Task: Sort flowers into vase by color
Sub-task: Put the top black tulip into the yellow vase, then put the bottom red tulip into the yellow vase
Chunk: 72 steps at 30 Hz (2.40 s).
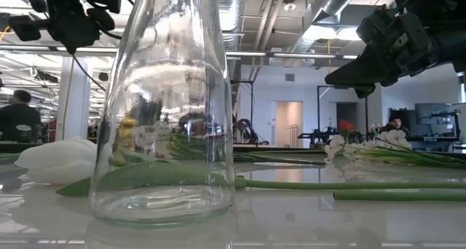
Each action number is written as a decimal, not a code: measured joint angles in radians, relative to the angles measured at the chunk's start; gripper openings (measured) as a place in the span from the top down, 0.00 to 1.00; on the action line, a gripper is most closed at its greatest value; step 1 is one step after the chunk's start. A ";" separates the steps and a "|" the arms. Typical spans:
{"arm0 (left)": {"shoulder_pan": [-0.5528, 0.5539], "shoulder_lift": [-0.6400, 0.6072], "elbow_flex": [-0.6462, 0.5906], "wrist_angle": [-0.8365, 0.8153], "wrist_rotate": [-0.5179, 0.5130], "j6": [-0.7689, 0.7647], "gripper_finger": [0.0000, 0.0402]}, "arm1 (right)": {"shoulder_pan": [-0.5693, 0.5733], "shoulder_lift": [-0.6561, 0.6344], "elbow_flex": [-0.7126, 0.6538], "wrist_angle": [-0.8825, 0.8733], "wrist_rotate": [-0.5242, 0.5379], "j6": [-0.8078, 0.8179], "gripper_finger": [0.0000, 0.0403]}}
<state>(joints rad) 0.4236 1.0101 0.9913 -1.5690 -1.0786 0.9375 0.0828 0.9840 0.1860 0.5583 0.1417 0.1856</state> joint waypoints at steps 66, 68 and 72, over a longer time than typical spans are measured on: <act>-0.436 0.362 0.166 0.585 0.806 -0.678 0.66 | 0.000 0.000 0.032 0.007 -0.002 -0.001 0.87; -0.445 0.362 0.148 0.687 0.963 -0.722 0.66 | 0.000 0.000 0.036 0.007 -0.002 -0.002 0.87; -0.484 0.358 0.092 0.873 1.120 -0.734 0.66 | 0.003 0.000 0.037 0.007 -0.002 0.000 0.87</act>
<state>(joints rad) -0.0601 1.3677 1.0831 -0.6963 0.0409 0.2032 0.0862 0.9836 0.2226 0.5655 0.1393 0.1859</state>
